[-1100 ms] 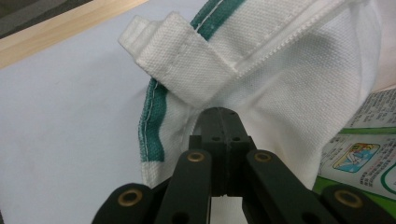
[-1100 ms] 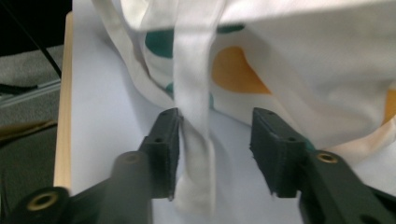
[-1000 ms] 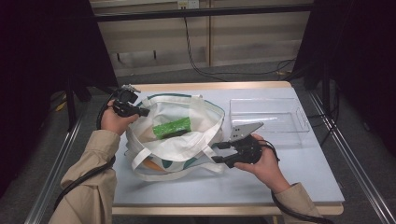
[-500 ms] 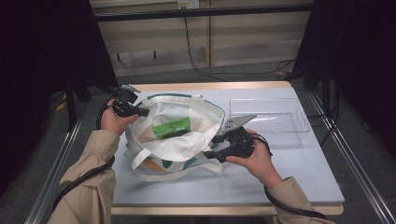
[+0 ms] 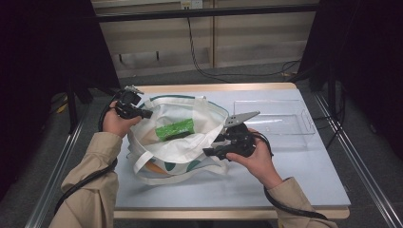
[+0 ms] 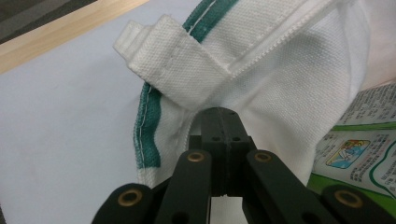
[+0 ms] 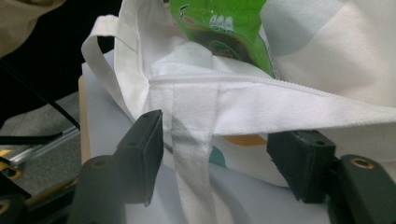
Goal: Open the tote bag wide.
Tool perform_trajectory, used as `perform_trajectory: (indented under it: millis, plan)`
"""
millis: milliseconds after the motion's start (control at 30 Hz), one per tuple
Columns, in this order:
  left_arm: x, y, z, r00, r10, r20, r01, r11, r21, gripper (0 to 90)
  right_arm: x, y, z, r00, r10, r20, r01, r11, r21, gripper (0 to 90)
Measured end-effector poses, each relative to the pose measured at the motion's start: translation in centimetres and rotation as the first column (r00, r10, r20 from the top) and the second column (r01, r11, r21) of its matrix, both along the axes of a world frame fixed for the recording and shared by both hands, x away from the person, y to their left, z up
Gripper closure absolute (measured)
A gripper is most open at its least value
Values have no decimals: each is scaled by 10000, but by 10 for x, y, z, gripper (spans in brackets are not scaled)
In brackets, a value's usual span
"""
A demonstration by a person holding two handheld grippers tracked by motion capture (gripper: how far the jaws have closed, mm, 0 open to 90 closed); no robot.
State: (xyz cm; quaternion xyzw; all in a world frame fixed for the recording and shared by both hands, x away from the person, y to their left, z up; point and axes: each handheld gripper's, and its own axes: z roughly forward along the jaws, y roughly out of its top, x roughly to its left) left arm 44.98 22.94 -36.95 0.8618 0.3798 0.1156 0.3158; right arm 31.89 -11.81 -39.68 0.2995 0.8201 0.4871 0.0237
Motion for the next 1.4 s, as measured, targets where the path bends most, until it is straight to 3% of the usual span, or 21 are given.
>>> perform_trajectory:
  millis: [200, 433, 567, 833, 1200, 1233, 1267, 1400]
  plan:
    - [0, 0, 1, 10000, -94, 26, 94, 9999, 62, 900, 2, 0, 0, 9995, 108, -296, -104, 9999, 129, 628]
    - [0, 0, 0, 10000, -77, 4, 77, 9999, 69, 900, 3, -1, -3, 9985, 273, -469, -271, 9996, 57, 804]
    - [0, 1, -2, 10000, 5, 24, -5, 10000, 0, 900, 1, -4, -6, 9974, 320, -649, -323, 9995, -27, 835]
    - [1, -1, -5, 9999, -119, 8, 119, 9993, 362, 900, -3, -5, -13, 9961, 439, -761, -462, 9985, -284, 853]
    - [2, -1, -13, 9998, -123, -156, 130, 9988, 480, 900, -11, -9, -35, 9936, 374, -1063, -393, 9991, -157, 863]
    - [1, -4, -16, 9998, 177, -109, -175, 9996, 209, 900, -12, -10, -36, 9935, 341, -1083, -362, 9992, -175, 863]
    - [3, -1, -15, 9997, -148, -175, 158, 9984, 551, 900, -12, -10, -38, 9934, 320, -1105, -338, 9993, -149, 863]
    - [3, -2, -20, 9996, -45, -271, 58, 9987, 507, 900, -14, -11, -47, 9912, 217, -1307, -236, 9996, -130, 864]
